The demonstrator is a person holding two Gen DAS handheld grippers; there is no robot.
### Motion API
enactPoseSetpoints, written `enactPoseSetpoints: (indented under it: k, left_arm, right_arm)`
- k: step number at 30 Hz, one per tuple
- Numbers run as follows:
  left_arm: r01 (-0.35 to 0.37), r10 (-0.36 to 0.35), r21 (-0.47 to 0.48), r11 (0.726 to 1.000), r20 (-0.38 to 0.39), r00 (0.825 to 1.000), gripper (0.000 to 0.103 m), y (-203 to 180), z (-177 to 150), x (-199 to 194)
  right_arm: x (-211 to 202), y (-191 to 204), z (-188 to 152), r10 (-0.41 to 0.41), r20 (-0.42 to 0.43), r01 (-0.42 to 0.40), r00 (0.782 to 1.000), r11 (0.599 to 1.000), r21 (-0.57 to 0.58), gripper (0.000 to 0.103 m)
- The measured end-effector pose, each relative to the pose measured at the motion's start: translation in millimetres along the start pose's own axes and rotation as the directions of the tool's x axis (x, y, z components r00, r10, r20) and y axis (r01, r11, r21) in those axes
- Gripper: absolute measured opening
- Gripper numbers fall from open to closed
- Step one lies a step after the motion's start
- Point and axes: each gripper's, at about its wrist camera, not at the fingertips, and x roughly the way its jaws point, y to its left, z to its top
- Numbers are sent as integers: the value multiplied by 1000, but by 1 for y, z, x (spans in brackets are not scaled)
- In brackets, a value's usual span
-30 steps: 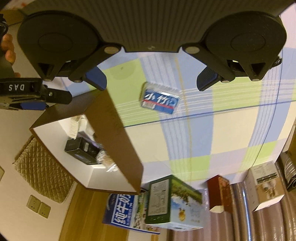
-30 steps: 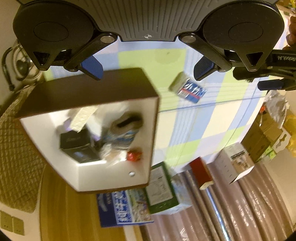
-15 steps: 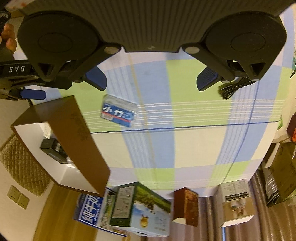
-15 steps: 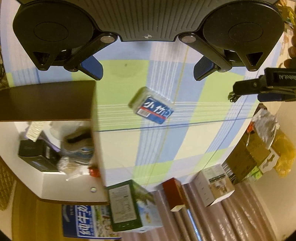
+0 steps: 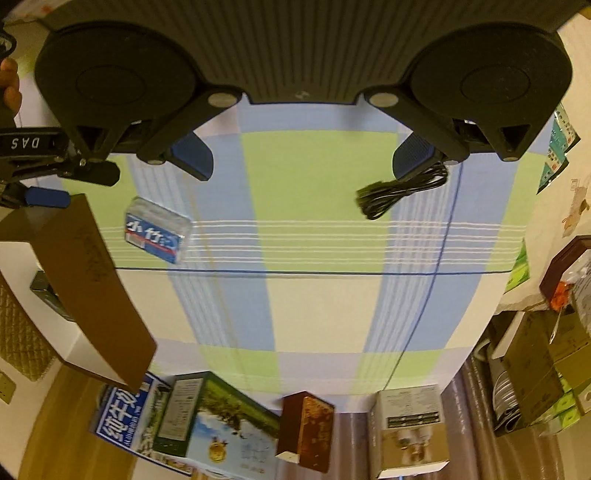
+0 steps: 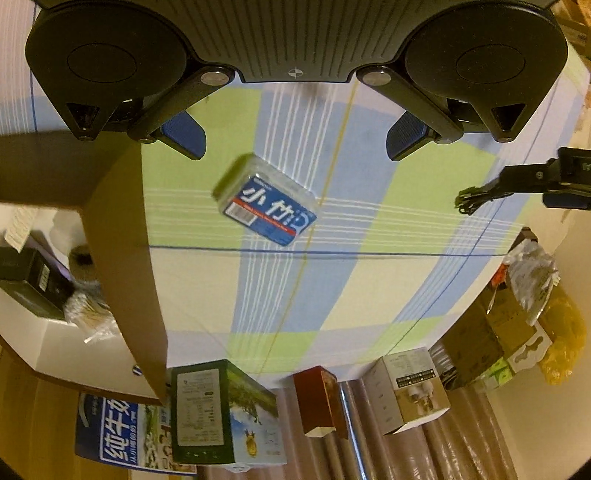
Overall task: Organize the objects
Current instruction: 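Withdraw both tools from the box toward the cable and blue pack, then grasp the black cable with the left tool while the right tool grasps the blue floss pack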
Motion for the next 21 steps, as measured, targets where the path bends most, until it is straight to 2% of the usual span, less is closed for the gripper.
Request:
enactPoseSetpoints:
  k: [13,21]
  left_arm:
    - [-35,35,-22,999,-19,999,102,29,8,19]
    - [-69,69,-2,998,-20,997,102,46,14,34]
  right_arm:
    - [45,1,31,-40,23,42,999,997,-59,101]
    - [72,-5,49,-1,15,2,1000,999,-50,101]
